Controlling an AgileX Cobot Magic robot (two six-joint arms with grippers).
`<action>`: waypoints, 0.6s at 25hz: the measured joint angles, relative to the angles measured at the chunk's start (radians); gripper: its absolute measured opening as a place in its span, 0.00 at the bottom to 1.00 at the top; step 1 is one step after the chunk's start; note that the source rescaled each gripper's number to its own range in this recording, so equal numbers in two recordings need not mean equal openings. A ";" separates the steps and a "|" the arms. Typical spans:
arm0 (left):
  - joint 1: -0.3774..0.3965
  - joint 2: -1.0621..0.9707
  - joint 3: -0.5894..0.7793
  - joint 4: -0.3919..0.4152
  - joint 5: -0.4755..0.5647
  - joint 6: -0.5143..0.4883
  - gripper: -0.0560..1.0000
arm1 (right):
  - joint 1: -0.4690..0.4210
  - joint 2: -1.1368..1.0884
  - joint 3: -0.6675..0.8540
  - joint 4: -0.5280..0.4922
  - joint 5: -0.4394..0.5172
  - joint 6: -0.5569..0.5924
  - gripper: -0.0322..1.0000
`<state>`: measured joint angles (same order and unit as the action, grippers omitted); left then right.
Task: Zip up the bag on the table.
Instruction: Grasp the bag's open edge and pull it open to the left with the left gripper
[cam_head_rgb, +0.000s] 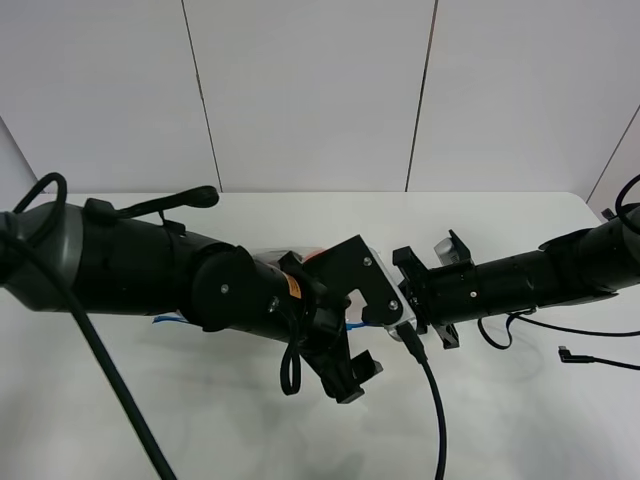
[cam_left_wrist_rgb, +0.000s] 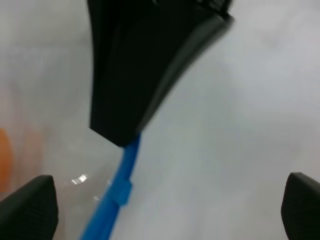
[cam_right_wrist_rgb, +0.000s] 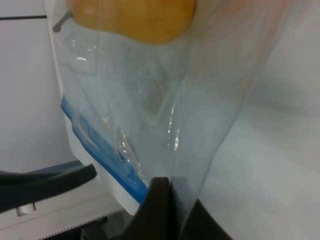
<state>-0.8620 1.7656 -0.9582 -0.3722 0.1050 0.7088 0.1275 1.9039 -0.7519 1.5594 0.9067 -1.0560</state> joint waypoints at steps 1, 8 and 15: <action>0.000 0.008 -0.001 0.000 -0.009 0.019 1.00 | 0.000 0.000 0.000 0.000 0.000 0.000 0.03; 0.000 0.083 -0.004 0.000 -0.079 0.066 1.00 | 0.000 0.000 0.000 0.000 0.000 0.000 0.03; 0.000 0.101 -0.004 0.000 -0.145 0.136 0.99 | 0.000 0.000 -0.001 -0.002 0.000 0.000 0.03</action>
<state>-0.8620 1.8663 -0.9622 -0.3722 -0.0395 0.8450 0.1275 1.9039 -0.7530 1.5579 0.9067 -1.0560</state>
